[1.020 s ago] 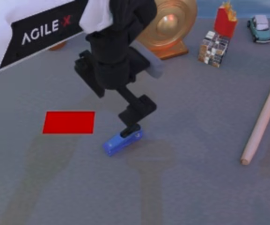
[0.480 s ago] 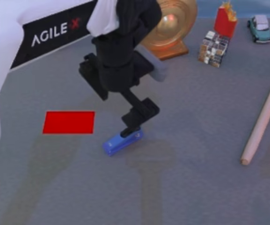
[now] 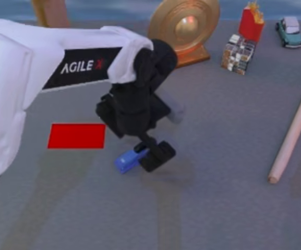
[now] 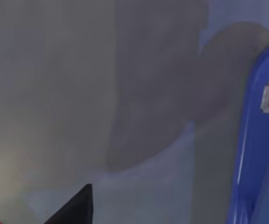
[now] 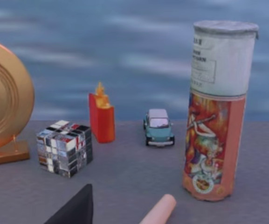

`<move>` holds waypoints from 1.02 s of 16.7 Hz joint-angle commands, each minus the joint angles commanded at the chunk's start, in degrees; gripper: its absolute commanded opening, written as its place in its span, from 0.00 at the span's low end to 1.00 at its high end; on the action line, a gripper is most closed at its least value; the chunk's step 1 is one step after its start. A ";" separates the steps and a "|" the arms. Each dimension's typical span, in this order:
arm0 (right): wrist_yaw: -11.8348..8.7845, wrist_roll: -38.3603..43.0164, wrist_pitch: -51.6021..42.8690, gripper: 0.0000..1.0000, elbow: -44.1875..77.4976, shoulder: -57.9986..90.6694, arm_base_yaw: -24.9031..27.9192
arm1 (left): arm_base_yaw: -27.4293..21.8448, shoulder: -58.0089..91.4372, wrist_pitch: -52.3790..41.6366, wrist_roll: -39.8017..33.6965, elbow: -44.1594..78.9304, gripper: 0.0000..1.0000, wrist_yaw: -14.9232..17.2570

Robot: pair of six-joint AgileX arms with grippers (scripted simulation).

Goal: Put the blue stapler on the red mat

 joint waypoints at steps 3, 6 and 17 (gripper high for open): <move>0.00 0.00 0.00 1.00 0.00 0.00 0.00 | -0.01 0.45 1.18 0.01 -1.02 1.00 0.00; 0.00 0.00 0.00 1.00 0.00 0.00 0.00 | -0.01 0.45 1.18 0.01 -1.02 0.92 0.00; 0.00 0.00 0.00 1.00 0.00 0.00 0.00 | -0.01 0.45 1.18 0.01 -1.02 0.10 0.00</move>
